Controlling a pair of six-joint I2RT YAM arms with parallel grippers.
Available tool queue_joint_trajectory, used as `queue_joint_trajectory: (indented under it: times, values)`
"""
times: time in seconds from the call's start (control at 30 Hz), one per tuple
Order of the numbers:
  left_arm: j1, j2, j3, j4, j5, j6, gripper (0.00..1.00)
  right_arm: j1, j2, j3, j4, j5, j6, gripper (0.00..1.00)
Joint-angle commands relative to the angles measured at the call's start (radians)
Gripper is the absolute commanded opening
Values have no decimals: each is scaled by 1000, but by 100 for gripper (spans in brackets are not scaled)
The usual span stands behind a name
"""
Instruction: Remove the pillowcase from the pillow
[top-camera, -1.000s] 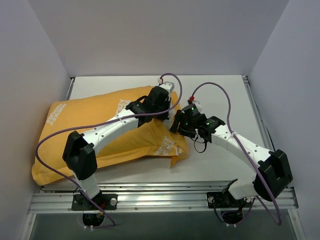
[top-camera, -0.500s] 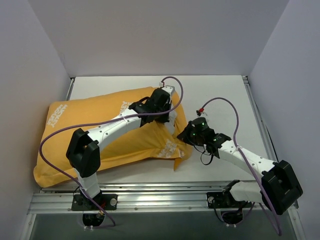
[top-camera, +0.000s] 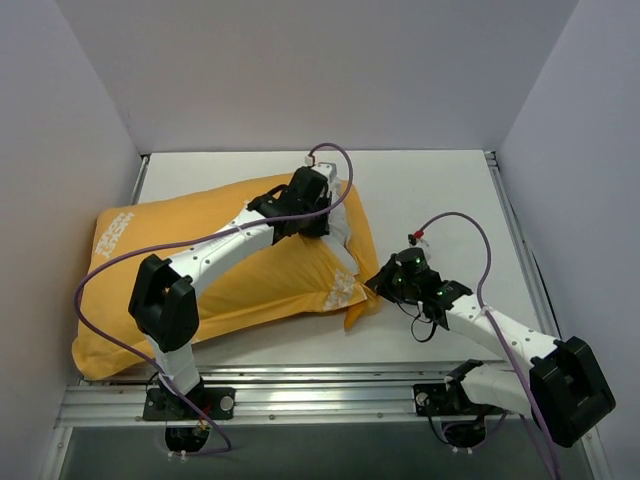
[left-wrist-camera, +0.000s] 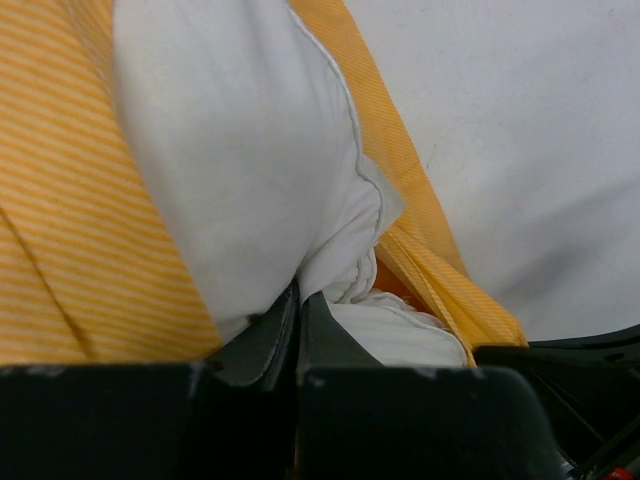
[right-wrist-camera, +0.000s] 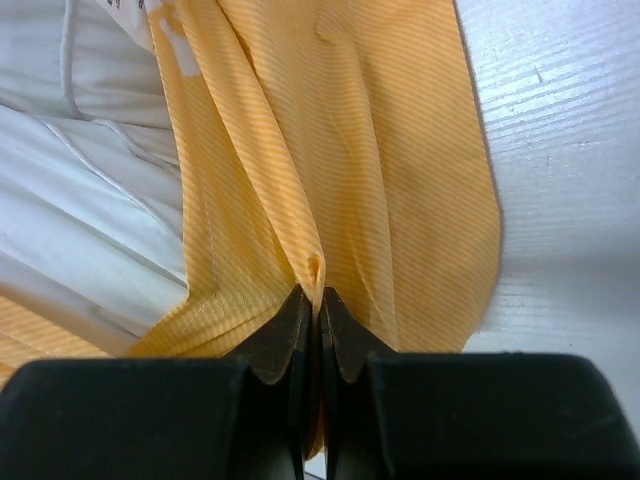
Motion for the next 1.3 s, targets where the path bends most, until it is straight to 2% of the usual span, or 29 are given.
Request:
queue_joint_trajectory:
  times: [0.0,0.2,0.47,0.63,0.8,0.9,0.97,1.03,1.1,1.13,1.2,1.23,1.27]
  values:
    - [109,-72,101,46,-262,57,2,-24,-13,-66,-407,113,-33,0]
    - [128,-113,161,32,-243,-19,2,-26,-45,-52,-442,111,-52,0]
    - [160,-159,225,175,-220,-200,2,-21,-44,-58,-410,81,-78,0]
    - [164,-167,208,309,-179,-320,2,9,-6,-54,-318,13,-121,0]
    - [137,-90,311,336,-87,-315,2,114,-19,-28,-197,-13,-128,0]
    - [65,-84,290,344,-70,-259,2,123,-99,4,-165,-16,-154,0]
    - [33,-92,222,361,-38,-231,2,123,-171,38,-189,6,-177,0]
    - [-3,-102,141,365,2,-219,2,122,-238,70,-265,38,-194,14]
    - [-14,-114,94,365,26,-209,2,122,-275,132,-336,61,-225,33]
    - [-14,-131,74,353,37,-199,8,120,-310,155,-417,102,-234,53]
    - [-15,-168,49,309,51,-174,21,118,-340,230,-500,127,-256,71]
    - [-17,-182,49,292,53,-144,34,118,-364,254,-569,134,-263,75]
    - [-20,-197,46,275,45,-128,41,115,-373,277,-595,141,-281,78]
